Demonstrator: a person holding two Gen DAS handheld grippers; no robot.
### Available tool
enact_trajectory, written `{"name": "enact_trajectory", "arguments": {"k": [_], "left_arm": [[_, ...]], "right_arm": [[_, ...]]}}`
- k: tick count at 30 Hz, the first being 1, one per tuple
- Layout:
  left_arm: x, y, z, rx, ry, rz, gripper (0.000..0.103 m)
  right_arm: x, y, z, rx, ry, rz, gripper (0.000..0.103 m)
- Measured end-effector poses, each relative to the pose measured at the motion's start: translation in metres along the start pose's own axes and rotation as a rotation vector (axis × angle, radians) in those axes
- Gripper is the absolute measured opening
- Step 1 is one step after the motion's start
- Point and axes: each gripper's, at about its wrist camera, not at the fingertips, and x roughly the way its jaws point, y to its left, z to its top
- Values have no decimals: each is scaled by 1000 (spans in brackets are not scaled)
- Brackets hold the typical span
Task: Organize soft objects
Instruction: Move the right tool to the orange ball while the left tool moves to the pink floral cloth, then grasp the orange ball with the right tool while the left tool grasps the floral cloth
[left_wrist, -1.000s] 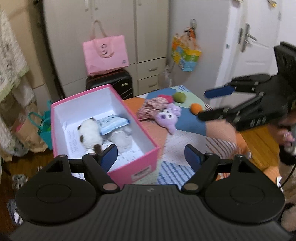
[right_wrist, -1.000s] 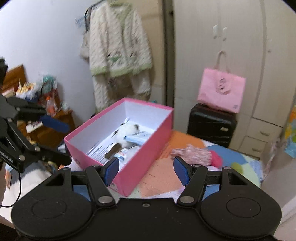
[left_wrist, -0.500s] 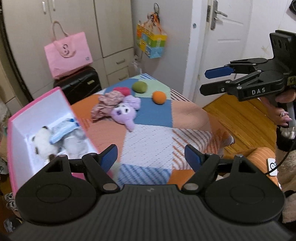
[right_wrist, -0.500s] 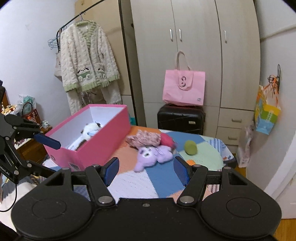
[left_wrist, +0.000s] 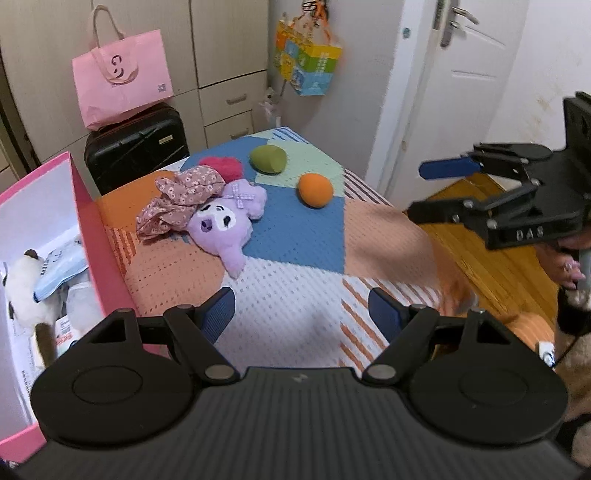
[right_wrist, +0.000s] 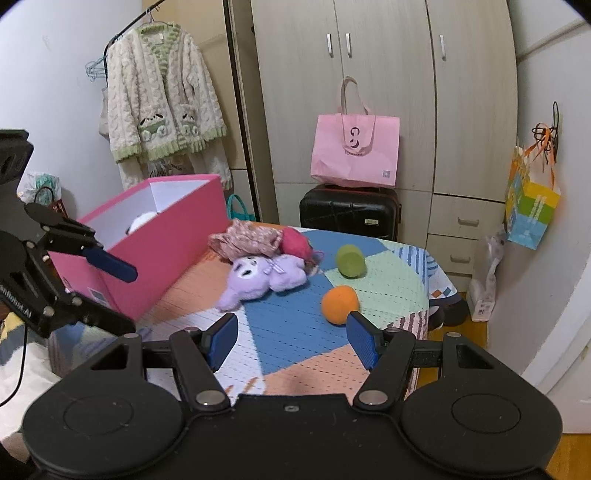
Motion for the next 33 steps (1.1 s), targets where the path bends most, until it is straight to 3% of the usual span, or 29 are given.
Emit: {"name": "enact_trajectory", "arguments": {"k": [13,20,29,33], "left_arm": [[52,39,21,-188,-104,77,79],[76,49,35,-209,-214,227,79],[113,61,55,-263,-261,403,85],[131,68,55,-288,-243,428,85]], "right_arm": [[61,-22,0,-64,4,-5,70],[95,-26,2,-85,18,-20,70],[128,-36,2,-54,43,-19,70],[135,-35,1,-43,57,-22,70]]}}
